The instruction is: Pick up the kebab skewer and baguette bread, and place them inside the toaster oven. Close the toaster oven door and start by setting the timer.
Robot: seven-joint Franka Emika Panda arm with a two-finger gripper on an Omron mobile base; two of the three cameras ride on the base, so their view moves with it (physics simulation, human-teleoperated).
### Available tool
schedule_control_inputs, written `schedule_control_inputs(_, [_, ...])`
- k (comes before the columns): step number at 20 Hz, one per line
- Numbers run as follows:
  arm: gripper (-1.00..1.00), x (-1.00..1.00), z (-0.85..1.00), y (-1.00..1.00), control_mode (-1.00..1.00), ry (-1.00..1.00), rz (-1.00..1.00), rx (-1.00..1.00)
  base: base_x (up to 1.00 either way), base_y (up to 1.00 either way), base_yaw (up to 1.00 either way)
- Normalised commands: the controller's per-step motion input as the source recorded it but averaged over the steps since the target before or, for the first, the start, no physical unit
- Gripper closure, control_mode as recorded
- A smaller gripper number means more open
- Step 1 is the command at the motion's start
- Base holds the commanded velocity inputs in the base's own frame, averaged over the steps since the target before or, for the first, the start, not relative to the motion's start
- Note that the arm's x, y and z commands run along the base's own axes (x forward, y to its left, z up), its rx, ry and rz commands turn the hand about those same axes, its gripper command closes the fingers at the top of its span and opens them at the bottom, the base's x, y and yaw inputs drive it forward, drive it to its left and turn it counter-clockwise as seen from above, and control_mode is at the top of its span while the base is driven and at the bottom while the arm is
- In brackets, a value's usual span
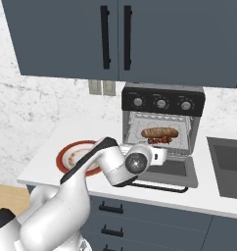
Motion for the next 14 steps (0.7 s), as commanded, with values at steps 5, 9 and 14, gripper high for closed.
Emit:
schedule_control_inputs(5, [-1.00, 0.10, -0.09, -0.23, -1.00, 0.00, -0.01, 0.00, 0.00, 0.00, 0.00])
schedule_control_inputs(9, [-1.00, 0.16, -0.09, -0.20, -1.00, 0.00, 0.00, 0.00, 0.00, 0.00, 0.00])
schedule_control_inputs(14, [-1.00, 0.15, -0.26, -0.02, -1.00, 0.00, 0.00, 0.00, 0.00, 0.00, 0.00])
